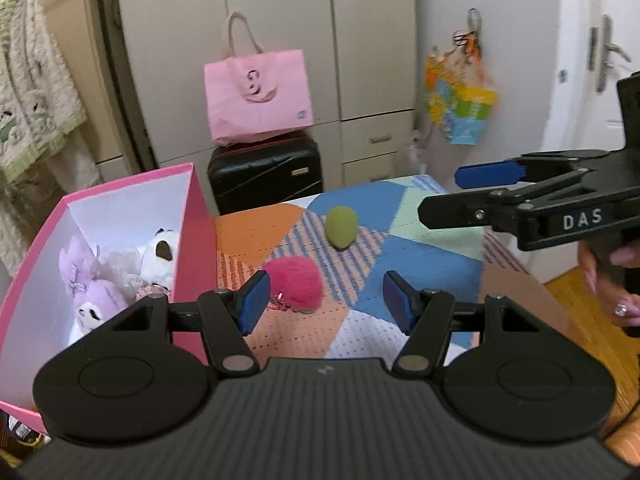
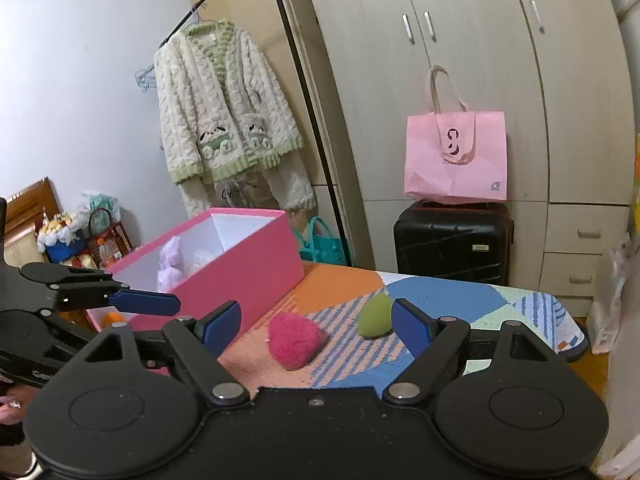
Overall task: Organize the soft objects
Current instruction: 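Move the left gripper to the pink pom-pom while the right gripper approaches the green sponge, then grasp the pink pom-pom with the left gripper while the right gripper grasps the green sponge, then lift the pom-pom with the left gripper while the right gripper carries the green sponge toward the shoebox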
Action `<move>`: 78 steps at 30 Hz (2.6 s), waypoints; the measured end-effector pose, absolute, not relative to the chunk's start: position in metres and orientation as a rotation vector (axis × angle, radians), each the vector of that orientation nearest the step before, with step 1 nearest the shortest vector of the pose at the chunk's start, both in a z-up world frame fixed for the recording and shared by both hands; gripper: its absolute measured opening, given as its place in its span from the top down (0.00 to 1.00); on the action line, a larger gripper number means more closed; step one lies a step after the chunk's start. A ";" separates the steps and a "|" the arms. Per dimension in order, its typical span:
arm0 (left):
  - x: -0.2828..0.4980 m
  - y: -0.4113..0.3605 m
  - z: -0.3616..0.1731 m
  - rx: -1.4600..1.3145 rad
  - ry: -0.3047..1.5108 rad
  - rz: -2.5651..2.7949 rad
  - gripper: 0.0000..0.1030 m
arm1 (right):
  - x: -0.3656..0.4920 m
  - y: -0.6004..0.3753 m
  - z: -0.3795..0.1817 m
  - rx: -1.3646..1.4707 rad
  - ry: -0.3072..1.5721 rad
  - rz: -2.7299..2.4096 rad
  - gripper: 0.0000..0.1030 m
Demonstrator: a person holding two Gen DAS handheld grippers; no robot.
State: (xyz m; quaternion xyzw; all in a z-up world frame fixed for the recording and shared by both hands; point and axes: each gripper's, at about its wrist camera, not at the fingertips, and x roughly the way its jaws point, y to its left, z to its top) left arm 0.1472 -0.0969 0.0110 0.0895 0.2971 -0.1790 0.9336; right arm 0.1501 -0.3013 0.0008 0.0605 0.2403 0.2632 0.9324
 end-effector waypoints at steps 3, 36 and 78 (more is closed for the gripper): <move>0.161 -0.106 0.000 0.175 0.610 -0.330 0.40 | 0.169 -0.301 -0.009 0.085 0.506 0.557 0.17; 0.248 -0.125 -0.080 0.172 0.716 -0.125 0.50 | 0.286 -0.274 -0.092 -0.017 0.691 0.582 0.49; 0.130 -0.080 -0.023 0.017 0.669 -0.479 0.53 | 0.093 -0.272 -0.042 0.046 0.544 0.394 0.50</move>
